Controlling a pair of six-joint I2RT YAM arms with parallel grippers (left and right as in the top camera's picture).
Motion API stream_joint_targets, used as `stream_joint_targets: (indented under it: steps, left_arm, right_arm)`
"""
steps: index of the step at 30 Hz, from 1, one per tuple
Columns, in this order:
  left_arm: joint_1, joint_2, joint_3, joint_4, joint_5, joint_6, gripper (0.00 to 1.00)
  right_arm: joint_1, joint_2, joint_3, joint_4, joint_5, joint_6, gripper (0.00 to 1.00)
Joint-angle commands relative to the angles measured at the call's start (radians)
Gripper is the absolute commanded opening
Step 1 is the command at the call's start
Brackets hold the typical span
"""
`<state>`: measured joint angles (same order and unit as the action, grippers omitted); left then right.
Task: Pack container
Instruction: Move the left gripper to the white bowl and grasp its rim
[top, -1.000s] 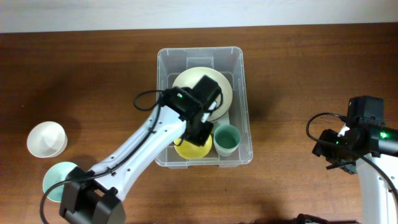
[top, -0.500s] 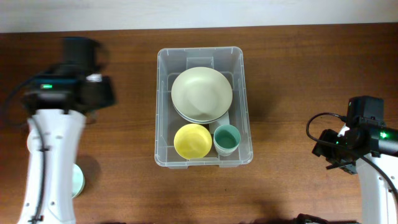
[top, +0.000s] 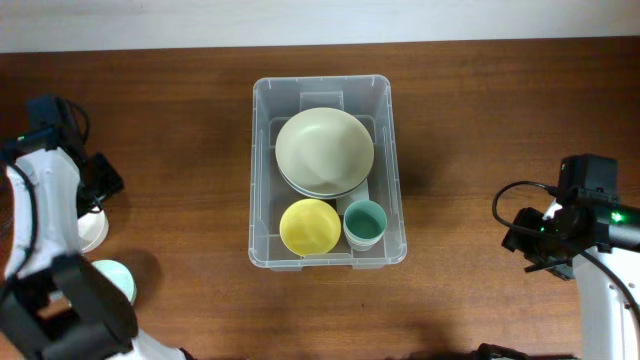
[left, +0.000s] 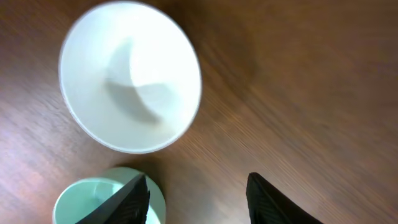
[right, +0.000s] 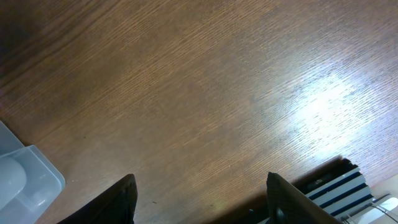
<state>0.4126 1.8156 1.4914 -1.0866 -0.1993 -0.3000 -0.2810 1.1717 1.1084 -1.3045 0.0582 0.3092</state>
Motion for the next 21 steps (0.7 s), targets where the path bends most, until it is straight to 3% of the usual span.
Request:
stream_joint_targets:
  steps: [1,13,15,16,18,21]
  left_arm:
    - [0.033,0.076,-0.010,0.023,0.000,-0.010,0.52]
    - [0.047,0.272,-0.010,0.110,0.000,-0.005,0.52]
    - [0.047,0.277,-0.010,0.114,0.000,-0.003,0.38]
    - [0.047,0.277,-0.010,0.115,0.000,0.002,0.19]
    - [0.047,0.277,-0.010,0.117,0.000,0.002,0.00]
    - [0.047,0.277,-0.005,0.115,0.000,0.003,0.00]
  right_arm:
    - [-0.003,0.000,-0.003,-0.001,-0.002,-0.006,0.62]
    - [-0.003,0.000,-0.003,-0.005,-0.002,-0.006,0.62]
    - [-0.003,0.000,-0.003,-0.005,-0.002,-0.007,0.62]
    - [-0.003,0.000,-0.003,-0.005,-0.002,-0.007,0.62]
    - [-0.003,0.000,-0.003,-0.005,-0.002,-0.007,0.62]
    - [-0.003,0.000,-0.003,-0.005,-0.002,-0.007,0.62]
